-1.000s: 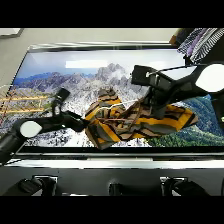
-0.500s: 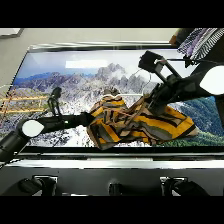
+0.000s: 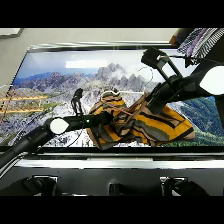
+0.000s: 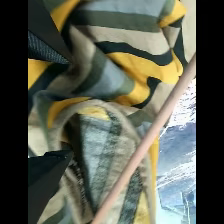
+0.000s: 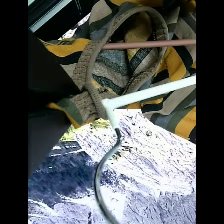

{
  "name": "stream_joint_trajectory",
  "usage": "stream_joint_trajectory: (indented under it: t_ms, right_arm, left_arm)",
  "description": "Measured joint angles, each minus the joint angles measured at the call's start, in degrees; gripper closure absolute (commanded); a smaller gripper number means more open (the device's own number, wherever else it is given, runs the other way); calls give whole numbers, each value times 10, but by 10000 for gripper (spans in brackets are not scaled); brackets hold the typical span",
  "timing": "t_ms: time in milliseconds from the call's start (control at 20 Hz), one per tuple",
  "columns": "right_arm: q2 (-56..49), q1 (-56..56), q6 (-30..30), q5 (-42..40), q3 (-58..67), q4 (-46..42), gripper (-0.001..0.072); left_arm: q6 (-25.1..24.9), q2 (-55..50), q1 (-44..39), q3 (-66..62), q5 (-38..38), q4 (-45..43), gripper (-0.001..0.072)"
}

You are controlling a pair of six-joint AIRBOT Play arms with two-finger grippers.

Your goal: Fold the clothes and pants, and hang the long-sleeved shirts on hangers.

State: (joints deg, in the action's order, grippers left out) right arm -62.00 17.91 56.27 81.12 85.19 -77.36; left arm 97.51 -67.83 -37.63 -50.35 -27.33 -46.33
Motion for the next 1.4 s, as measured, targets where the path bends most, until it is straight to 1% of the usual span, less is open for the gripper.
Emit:
stream_joint_trajectory:
  t_ms: [200, 300, 400, 650, 700, 750, 900, 1100, 1400]
  right_arm:
    - [0, 0, 4, -1, 0, 0, 688]
    - [0, 0, 4, -1, 0, 0, 688]
    - [0, 0, 4, -1, 0, 0, 688]
    - [0, 0, 9, -1, 0, 0, 688]
    - [0, 0, 10, -1, 0, 0, 688]
    - [0, 0, 12, -1, 0, 0, 688]
    - [0, 0, 16, 1, 0, 0, 689]
    - [8, 0, 24, 25, 0, -12, 689]
    - [19, 0, 28, 71, 0, -27, 689]
  left_arm:
    - [1, -40, -12, -16, 23, 9, 118]
    - [1, -52, -19, -19, 35, 16, 408]
    - [1, -60, -25, -20, 48, 22, 510]
    - [1, -77, -35, -22, 60, 28, 526]
    - [1, -78, -36, -22, 61, 28, 565]
    - [1, -79, -37, -22, 62, 28, 684]
    - [1, -78, -36, -22, 63, 28, 687]
    - [1, -61, -12, -23, 53, 28, 687]
    - [1, -49, 38, -51, 9, -7, 687]
